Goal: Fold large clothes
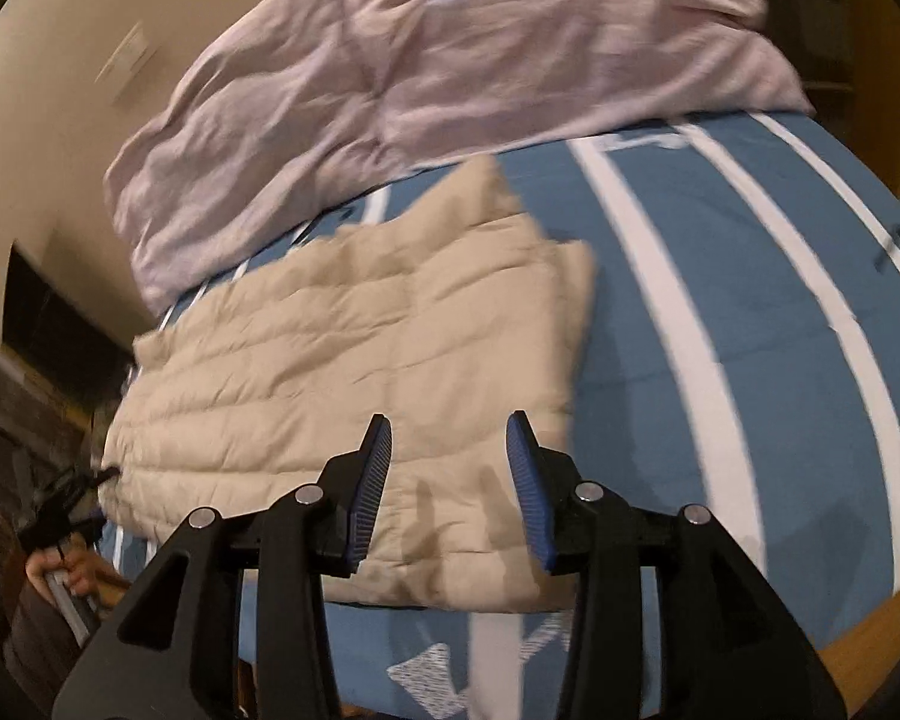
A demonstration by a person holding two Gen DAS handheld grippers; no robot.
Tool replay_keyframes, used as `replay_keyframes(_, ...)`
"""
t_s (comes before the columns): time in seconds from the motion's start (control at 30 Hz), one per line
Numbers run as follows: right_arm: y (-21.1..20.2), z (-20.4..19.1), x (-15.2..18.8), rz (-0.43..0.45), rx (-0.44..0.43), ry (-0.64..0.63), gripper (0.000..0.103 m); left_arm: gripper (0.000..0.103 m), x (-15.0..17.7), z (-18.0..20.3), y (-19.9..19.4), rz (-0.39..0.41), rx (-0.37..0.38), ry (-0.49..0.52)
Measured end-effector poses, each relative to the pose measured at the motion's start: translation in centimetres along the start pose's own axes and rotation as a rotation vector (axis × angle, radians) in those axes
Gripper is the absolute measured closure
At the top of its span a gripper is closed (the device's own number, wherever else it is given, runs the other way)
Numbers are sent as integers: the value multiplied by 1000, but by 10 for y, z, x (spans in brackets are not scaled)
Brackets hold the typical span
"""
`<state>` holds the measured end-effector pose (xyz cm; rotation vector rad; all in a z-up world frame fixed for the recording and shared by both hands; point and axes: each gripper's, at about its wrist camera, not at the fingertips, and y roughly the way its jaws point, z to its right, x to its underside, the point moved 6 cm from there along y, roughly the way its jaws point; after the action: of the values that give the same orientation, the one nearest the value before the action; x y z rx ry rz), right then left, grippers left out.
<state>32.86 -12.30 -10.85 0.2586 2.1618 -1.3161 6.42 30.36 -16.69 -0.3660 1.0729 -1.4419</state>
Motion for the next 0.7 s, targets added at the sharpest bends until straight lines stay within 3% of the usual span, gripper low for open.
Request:
replay_keyframes(0.27,40,-36,22,-83,18,-135,61,41,4,1,2,3,10,-19)
replay_keyframes(0.7,81,-44,41,-153,114,-239,60,37,7,-3,20,-11,-6,-66)
